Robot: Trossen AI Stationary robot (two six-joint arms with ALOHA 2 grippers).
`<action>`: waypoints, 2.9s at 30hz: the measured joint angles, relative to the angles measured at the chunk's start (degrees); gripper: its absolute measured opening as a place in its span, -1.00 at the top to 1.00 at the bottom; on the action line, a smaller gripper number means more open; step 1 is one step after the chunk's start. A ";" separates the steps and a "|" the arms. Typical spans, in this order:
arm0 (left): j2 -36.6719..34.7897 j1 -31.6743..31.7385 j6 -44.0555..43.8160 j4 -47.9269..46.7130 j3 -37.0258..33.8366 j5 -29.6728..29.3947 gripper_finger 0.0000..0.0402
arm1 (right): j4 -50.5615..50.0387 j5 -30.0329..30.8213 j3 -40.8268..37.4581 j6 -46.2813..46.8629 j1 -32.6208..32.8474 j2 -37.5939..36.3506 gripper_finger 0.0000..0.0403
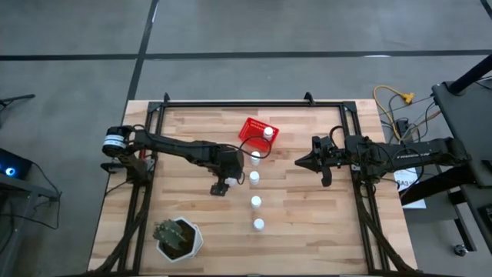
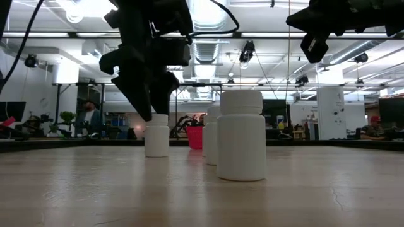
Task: Pick and place pill bottles into a basket
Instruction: Put the white pill bottle into the red bin
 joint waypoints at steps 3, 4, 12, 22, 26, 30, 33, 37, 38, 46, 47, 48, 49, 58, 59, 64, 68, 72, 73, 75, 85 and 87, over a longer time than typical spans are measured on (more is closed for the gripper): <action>0.93 0.00 -0.01 0.09 0.07 -0.01 -0.56 | -0.01 0.00 0.00 0.01 0.00 0.00 0.96; 1.13 0.00 -0.02 0.31 0.07 0.00 -0.56 | -0.01 0.00 0.00 0.00 0.00 0.00 0.96; 2.91 0.00 -1.49 1.42 0.24 -0.04 -0.56 | 0.05 0.02 0.00 0.02 0.00 -0.07 0.96; 2.66 0.07 -1.40 0.90 0.38 -0.74 -0.07 | 0.04 0.07 0.00 0.00 0.00 -0.04 0.96; 2.66 0.11 -1.36 -0.15 0.59 -0.76 0.27 | 0.04 0.13 0.00 0.00 0.00 -0.04 0.96; 2.47 0.11 -1.36 -0.67 0.92 -0.72 0.30 | 0.04 0.15 0.00 -0.13 0.00 -0.04 0.96; 2.36 0.13 -1.36 -0.62 1.95 -0.70 0.30 | 0.03 0.15 0.00 -0.20 0.00 -0.04 0.96; 1.80 0.50 -1.31 -1.58 4.92 -0.73 0.30 | 0.03 0.15 0.00 -0.13 0.00 -0.04 0.96; 1.66 0.74 -1.29 -2.42 6.06 -0.87 0.30 | 0.03 0.15 0.00 -0.13 0.00 -0.04 0.96; 0.33 4.54 3.82 -4.70 14.18 -5.35 0.30 | 0.00 0.15 0.00 -0.04 0.00 0.00 0.96; 0.32 5.26 4.73 -4.65 14.74 -5.74 0.30 | 0.02 0.13 0.00 -0.04 0.00 0.00 0.96; 0.30 6.06 5.39 -4.72 15.19 -5.79 0.30 | 0.01 0.14 0.00 -0.02 0.00 0.00 0.96; 0.33 6.89 6.21 -4.70 15.50 -5.86 0.30 | 0.00 0.13 0.00 -0.02 0.00 0.00 0.96; 0.55 14.27 9.23 -0.92 17.72 -5.37 0.30 | 0.00 0.13 0.00 -0.02 0.00 0.00 0.96; 0.68 14.96 9.38 -0.50 18.08 -4.27 0.30 | 0.02 0.13 0.00 -0.02 0.00 0.00 0.96; 0.76 16.67 9.57 3.91 18.05 0.24 0.30 | 0.01 0.41 0.00 -0.06 0.00 0.00 0.96; 0.76 17.05 9.77 5.37 17.86 2.33 0.30 | 0.01 0.44 0.00 -0.19 0.00 0.02 0.96; 2.29 17.38 9.76 6.66 17.84 4.47 0.30 | 0.00 0.63 0.00 -0.43 -0.02 0.02 0.96; 3.20 17.42 9.77 6.27 17.88 4.71 0.30 | 0.00 0.71 0.00 -0.43 -0.02 0.02 0.96; 5.29 17.42 10.07 6.79 18.89 5.04 0.30 | -0.09 1.28 0.00 -0.43 -0.02 0.04 0.96; 11.62 18.49 13.88 4.20 27.08 5.53 0.30 | 0.02 2.16 0.00 2.65 0.00 0.04 0.96; 12.25 18.95 14.32 4.50 28.10 5.88 0.30 | 0.02 2.14 0.00 2.71 0.00 0.04 0.96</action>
